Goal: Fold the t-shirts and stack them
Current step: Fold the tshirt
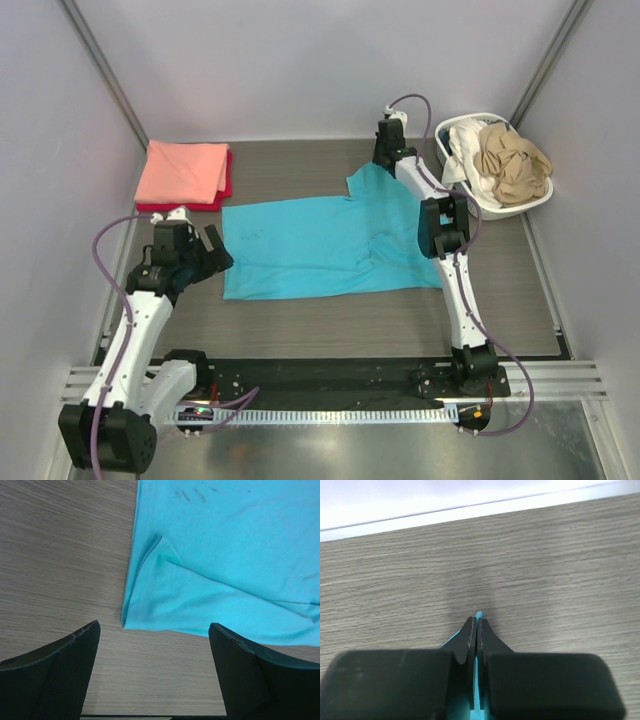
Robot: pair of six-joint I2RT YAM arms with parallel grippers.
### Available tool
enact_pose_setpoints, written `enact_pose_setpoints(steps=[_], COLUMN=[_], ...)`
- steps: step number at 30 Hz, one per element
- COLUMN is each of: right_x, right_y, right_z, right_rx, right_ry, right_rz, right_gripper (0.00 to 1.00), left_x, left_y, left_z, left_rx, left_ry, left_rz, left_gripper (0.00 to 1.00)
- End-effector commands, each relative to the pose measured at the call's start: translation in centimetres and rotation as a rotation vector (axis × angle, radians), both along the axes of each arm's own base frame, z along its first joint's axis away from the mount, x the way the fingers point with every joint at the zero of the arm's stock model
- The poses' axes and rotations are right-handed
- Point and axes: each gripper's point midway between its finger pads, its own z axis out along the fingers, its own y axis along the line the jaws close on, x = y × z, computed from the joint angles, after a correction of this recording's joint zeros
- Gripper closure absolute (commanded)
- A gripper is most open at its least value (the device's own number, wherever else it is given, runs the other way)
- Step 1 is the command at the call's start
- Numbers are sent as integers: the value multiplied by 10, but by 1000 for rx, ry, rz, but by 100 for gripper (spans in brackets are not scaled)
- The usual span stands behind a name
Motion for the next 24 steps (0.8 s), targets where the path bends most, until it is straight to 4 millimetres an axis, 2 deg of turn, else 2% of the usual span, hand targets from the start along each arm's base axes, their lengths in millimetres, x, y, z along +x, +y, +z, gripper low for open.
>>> enact_pose_setpoints(steps=[1,3,4,5,6,7,8,9,10,11,12,13,14,15,16,18,20,21,24], right_x=[-9,-14,-12,-14,-20,-20,-21,-31,-33,-36,-50,-52,-57,-64,-63,-63,-62,-62,-61], right_y=[5,4,5,6,5,8,10,8,8,7,3,4,4,4,6,4,1,3,1], right_z=[6,1,16,20,16,22,41,30,33,51,32,38,39,45,50,65,69,70,66], right_rx=[27,30,42,54,63,88,110,112,138,155,156,181,207,223,225,207,204,218,240], right_ry=[15,23,-7,-10,5,-15,-43,-15,-25,-51,-8,-29,-34,-41,-56,-79,-88,-87,-78], right_rz=[26,29,25,28,25,17,22,13,-7,-18,-34,-45,-52,-42,-33,-18,-27,-21,-16], right_gripper=[99,99,99,99,99,99,99,99,99,99,99,99,99,99,99,99,99,99,99], left_x=[26,44,53,72,83,96,115,127,143,160,169,184,193,200,215,228,246,255,264], left_y=[16,24,24,22,21,22,21,20,21,20,21,23,27,27,26,29,32,32,28], left_z=[7,2,1,-2,-4,-3,1,-17,-17,-15,-44,-37,-41,-62,-53,-58,-63,-57,-78], left_rx=[22,36,23,-4,-20,-29,-44,-36,-33,-26,9,22,45,67,68,93,126,140,135], left_ry=[-34,-36,-43,-66,-83,-106,-151,-119,-137,-172,-111,-130,-127,-86,-114,-111,-106,-111,-60], left_rz=[118,191,216,243,257,271,280,280,281,270,257,261,271,255,240,242,237,222,196], left_gripper=[13,17,19,26,28,32,34,34,34,34,33,31,30,30,29,29,29,30,32])
